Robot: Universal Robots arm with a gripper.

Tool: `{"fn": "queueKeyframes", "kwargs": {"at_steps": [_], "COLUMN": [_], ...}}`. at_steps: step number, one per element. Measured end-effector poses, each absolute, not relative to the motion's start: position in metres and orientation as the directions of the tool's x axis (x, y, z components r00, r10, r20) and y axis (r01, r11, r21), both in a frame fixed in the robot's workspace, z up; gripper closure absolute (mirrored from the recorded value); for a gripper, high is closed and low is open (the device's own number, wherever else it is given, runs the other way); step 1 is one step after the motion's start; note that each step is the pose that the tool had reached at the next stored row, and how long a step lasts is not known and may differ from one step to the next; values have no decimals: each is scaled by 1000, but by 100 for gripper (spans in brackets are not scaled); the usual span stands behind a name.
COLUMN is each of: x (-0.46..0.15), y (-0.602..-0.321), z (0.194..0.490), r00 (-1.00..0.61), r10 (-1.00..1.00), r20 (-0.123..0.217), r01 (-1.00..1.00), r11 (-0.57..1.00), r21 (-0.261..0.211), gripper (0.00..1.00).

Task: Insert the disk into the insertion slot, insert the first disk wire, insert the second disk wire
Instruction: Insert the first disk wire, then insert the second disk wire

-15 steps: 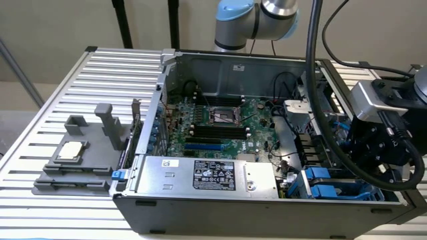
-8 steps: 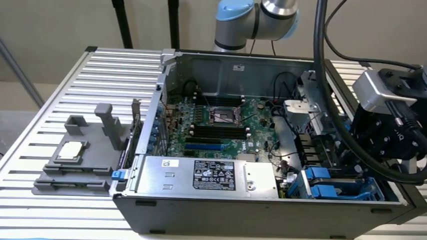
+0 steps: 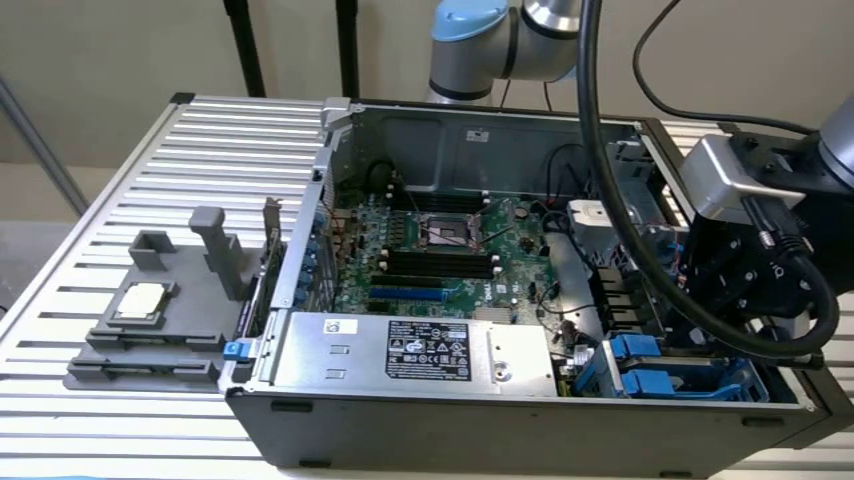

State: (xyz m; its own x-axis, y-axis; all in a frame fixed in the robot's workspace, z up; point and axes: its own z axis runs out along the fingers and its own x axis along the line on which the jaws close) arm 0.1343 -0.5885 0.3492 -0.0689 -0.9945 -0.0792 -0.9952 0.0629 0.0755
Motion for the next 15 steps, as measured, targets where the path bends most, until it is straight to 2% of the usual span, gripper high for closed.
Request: {"fn": "queueKeyframes", "kwargs": {"at_steps": [15], "x": [134], "y": [-588], "z": [349], "r00": [-69], "r10": [-994], "r20": [-79], "r01": [-995], "r11": [63], "r21": [75], "gripper": [76]}}
